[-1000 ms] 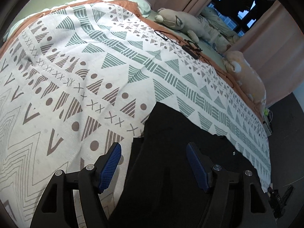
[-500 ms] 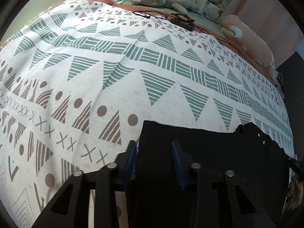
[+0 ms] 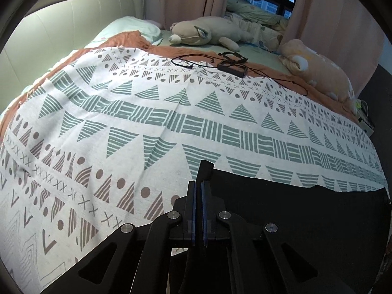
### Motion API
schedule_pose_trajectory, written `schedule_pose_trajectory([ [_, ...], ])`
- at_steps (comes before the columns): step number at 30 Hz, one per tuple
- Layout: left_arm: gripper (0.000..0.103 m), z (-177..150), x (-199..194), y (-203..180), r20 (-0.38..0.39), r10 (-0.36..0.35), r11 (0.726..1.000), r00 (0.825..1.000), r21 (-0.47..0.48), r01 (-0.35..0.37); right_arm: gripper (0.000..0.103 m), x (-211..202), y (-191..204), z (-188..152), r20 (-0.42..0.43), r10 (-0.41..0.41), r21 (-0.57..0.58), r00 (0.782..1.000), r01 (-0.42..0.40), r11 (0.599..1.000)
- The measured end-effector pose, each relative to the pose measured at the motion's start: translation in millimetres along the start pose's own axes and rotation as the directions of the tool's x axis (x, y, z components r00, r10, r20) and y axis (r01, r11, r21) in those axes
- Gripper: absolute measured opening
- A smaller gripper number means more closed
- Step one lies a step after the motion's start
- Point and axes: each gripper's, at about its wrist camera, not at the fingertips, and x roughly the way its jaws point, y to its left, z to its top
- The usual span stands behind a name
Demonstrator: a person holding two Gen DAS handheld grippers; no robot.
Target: Fold large clothes
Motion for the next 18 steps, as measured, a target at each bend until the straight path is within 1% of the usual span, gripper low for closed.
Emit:
schedule_pose_trajectory([
  [5,0.003,-3.5,52.2,-4.0,-0.076,0.066,0.998,0.995,0.013,-0.066,0.003,38.1,-2.3,-1.1,-0.061,-0.051,-0.001,0.997,0.051,0.999],
  [8,0.003,-8.4,79.3,-3.5,-0.113,0.079,0.997,0.990,0.008,-0.078,0.003,62.4,-7.1,-6.1,-0.103,-0.077,0.000,0.992,0.078,0.997],
  [11,0.004,-12.2,96.9,-5.3,-0.138,0.086,0.996,0.987,0.011,-0.085,0.003,79.7,-13.2,-12.2,-0.135,-0.106,0.006,0.985,0.108,0.994],
  [13,0.006,-12.1,101.8,-8.7,-0.141,0.099,0.995,0.985,0.023,-0.097,0.003,82.9,-15.5,-12.4,-0.136,-0.130,0.010,0.982,0.132,0.991],
  [16,0.008,-10.3,97.5,-12.2,-0.160,0.109,0.994,0.981,0.040,-0.104,0.005,77.8,-11.3,-7.8,-0.158,-0.160,-0.006,0.974,0.161,0.987],
  [17,0.008,-10.7,95.0,-10.9,-0.174,0.106,0.994,0.979,0.034,-0.102,0.011,74.8,-11.0,-7.2,-0.168,-0.164,-0.005,0.972,0.165,0.986],
  [18,0.008,-11.3,91.9,-8.2,-0.190,0.091,0.996,0.978,0.020,-0.089,0.014,69.0,-11.7,-6.8,-0.174,-0.165,0.000,0.971,0.167,0.986],
])
